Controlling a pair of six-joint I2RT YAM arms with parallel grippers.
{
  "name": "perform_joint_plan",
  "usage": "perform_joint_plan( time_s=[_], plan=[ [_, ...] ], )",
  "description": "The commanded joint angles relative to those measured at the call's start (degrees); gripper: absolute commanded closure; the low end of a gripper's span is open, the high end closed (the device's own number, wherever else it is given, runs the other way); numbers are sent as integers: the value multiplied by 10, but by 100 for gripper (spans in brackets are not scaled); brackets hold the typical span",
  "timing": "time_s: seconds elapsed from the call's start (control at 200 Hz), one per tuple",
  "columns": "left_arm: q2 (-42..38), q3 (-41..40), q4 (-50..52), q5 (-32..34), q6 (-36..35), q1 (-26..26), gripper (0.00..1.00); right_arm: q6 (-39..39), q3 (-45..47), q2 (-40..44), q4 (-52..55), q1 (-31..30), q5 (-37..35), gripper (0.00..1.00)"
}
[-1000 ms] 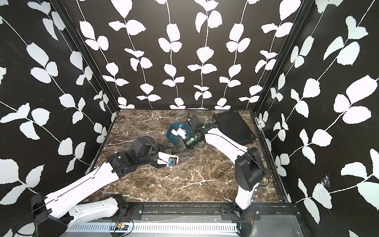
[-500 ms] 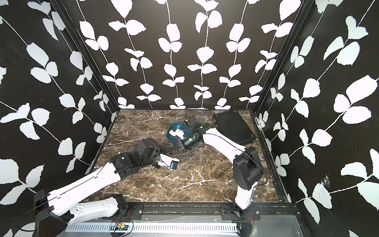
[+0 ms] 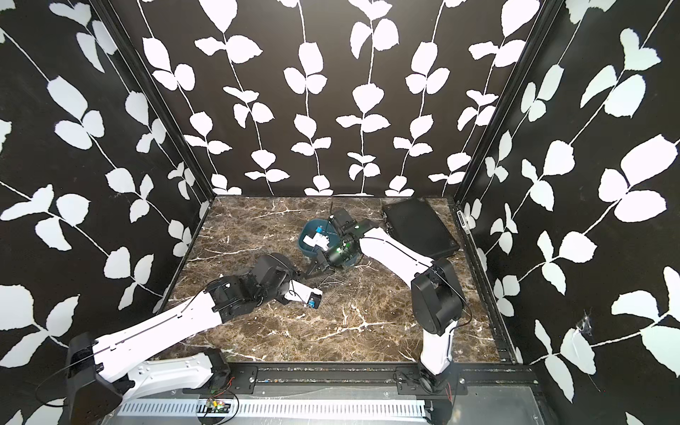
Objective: Put the nails on the desktop into the storage box
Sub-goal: Pick up the nail from the center of the board, then place the nail in the storage box.
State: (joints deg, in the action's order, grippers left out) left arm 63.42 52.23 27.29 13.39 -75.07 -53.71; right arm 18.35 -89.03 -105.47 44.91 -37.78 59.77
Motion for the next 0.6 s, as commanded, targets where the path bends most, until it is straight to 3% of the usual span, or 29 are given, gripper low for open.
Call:
perform_joint_plan(
  time_s=[0.0, 0.135, 0.29, 0.45, 0.595],
  plan=[
    [7, -11, -12, 7, -15, -8, 100, 25, -23, 13, -36, 23, -1, 71],
    [22, -8, -17, 7, 46, -8, 100, 83, 12, 63, -114, 85, -29, 65],
    [53, 18, -18, -7, 189, -5, 100, 123, 51, 133, -168, 159, -173, 64],
    [102, 70, -1, -76, 364, 15, 100, 121, 86, 208, -191, 184, -277, 63],
    [158, 128, 12, -181, 515, 51, 100, 119, 106, 222, -196, 184, -288, 63]
  ],
)
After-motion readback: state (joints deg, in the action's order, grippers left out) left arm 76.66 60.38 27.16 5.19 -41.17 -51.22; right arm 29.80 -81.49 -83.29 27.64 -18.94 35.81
